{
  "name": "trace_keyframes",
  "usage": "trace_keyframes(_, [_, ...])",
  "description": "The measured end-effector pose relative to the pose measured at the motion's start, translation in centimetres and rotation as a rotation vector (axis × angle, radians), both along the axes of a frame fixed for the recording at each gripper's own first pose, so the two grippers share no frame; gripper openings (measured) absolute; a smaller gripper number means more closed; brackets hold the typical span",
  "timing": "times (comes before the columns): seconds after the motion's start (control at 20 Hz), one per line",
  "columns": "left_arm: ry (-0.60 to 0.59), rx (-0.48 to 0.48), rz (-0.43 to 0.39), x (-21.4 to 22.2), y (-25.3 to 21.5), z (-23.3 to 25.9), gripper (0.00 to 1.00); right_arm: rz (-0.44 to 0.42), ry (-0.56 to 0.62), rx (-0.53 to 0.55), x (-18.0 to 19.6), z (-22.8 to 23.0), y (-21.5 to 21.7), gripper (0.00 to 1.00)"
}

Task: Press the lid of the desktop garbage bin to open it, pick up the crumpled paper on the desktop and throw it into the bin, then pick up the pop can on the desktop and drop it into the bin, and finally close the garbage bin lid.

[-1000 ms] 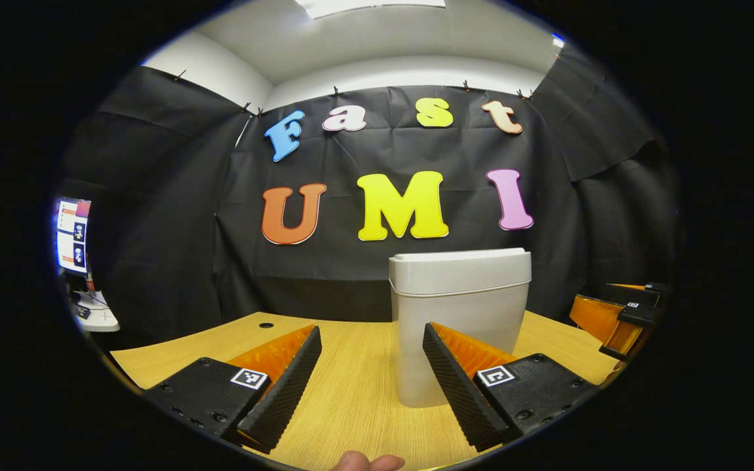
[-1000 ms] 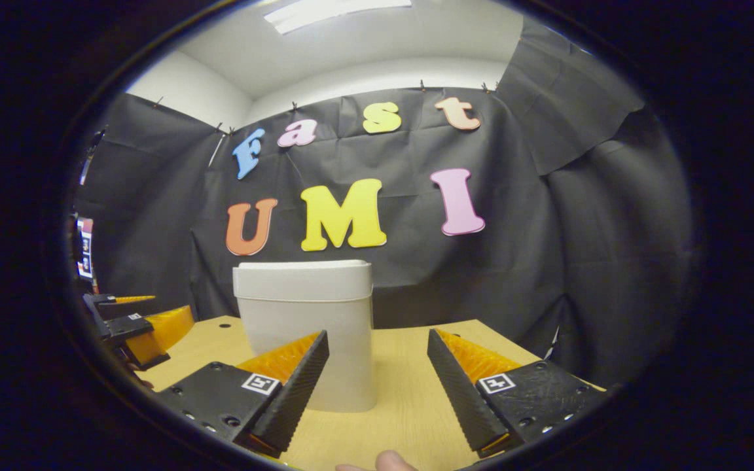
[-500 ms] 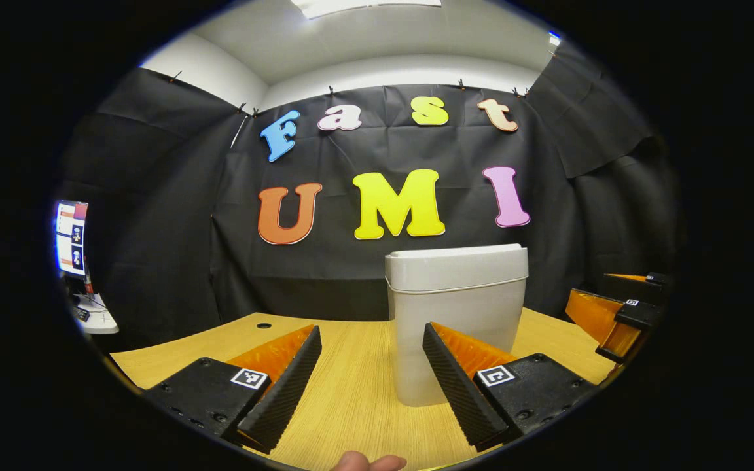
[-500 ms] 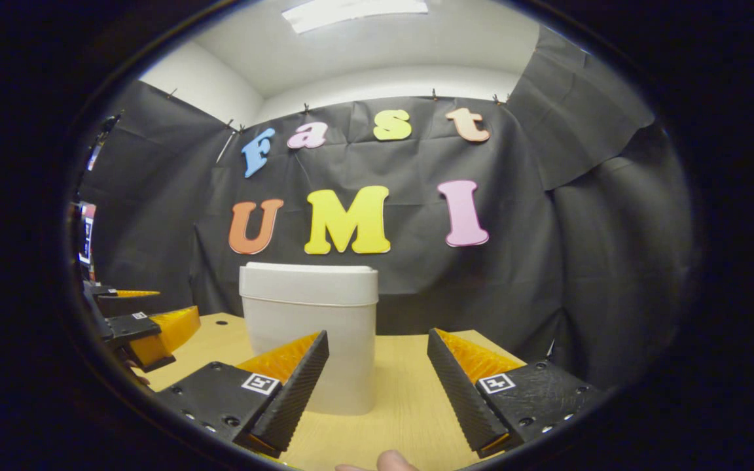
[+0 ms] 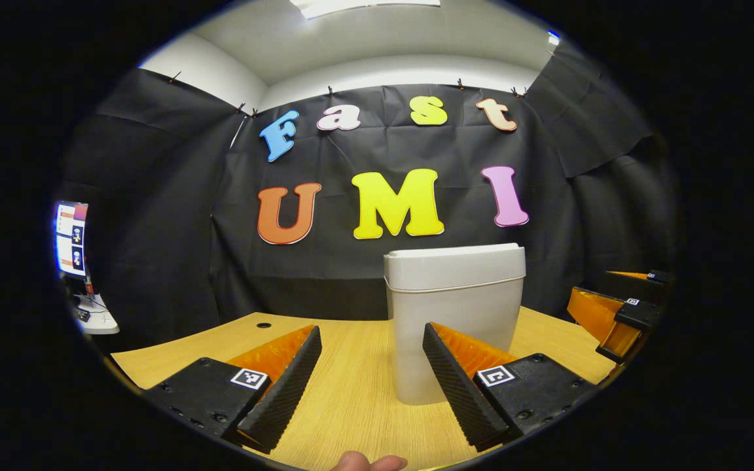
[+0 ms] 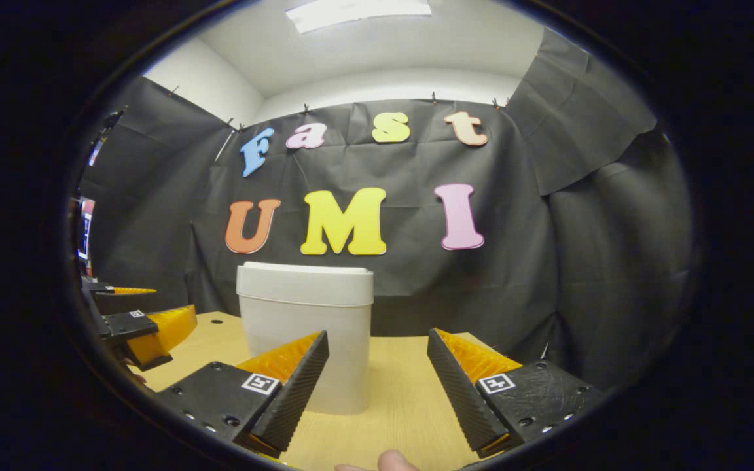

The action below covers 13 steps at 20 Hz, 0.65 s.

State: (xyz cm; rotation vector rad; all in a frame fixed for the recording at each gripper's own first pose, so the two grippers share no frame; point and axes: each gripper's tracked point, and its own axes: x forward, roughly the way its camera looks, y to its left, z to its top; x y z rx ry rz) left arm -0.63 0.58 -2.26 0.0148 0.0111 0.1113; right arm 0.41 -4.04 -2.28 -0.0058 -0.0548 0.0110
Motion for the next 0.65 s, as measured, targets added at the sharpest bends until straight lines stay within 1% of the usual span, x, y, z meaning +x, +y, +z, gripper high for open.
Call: trace_keyframes(0.65, [0.000, -0.001, 0.003, -0.09, 0.17, -0.13, 1.00, -0.006, 0.001, 0.002, -0.16, -0.03, -0.16, 0.94])
